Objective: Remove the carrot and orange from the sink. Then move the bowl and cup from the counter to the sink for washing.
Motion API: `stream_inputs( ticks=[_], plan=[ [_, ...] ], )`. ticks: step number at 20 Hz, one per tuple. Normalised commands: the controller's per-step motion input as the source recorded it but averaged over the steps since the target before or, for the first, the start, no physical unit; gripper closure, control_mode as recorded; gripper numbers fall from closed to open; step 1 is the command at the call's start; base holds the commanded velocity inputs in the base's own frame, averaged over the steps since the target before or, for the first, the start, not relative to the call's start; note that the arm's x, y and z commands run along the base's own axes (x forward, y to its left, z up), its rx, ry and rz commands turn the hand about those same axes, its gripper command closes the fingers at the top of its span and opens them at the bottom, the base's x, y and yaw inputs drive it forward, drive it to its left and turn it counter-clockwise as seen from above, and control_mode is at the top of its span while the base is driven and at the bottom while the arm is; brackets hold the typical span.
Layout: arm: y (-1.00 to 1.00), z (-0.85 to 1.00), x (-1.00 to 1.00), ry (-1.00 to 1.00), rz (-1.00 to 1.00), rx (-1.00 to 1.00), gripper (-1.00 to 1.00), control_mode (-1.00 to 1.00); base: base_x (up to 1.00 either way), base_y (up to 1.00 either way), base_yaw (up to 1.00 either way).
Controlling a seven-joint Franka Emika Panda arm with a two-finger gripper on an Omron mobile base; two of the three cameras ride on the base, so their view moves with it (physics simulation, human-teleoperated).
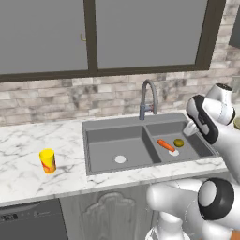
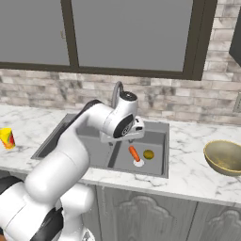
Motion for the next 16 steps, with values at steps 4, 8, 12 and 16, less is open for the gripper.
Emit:
stream_inputs(
  ticks=[4,8,12,16],
  plan=[
    [0.00,-0.23,0.21,-0.03,0.00,0.00,-1.00,-1.00,0.00,0.00,0.00],
    [0.00,-0.23,0.25,0.00,0.00,0.00,-1.00,-1.00,0.00,0.00,0.00],
    [0.00,-0.24,0.26,0.00,0.00,0.00,-1.00,-1.00,0.00,0.00,0.00],
    [0.00,-0.25,0.25,0.00,0.00,0.00,-1.00,-1.00,0.00,0.00,0.00]
  ],
)
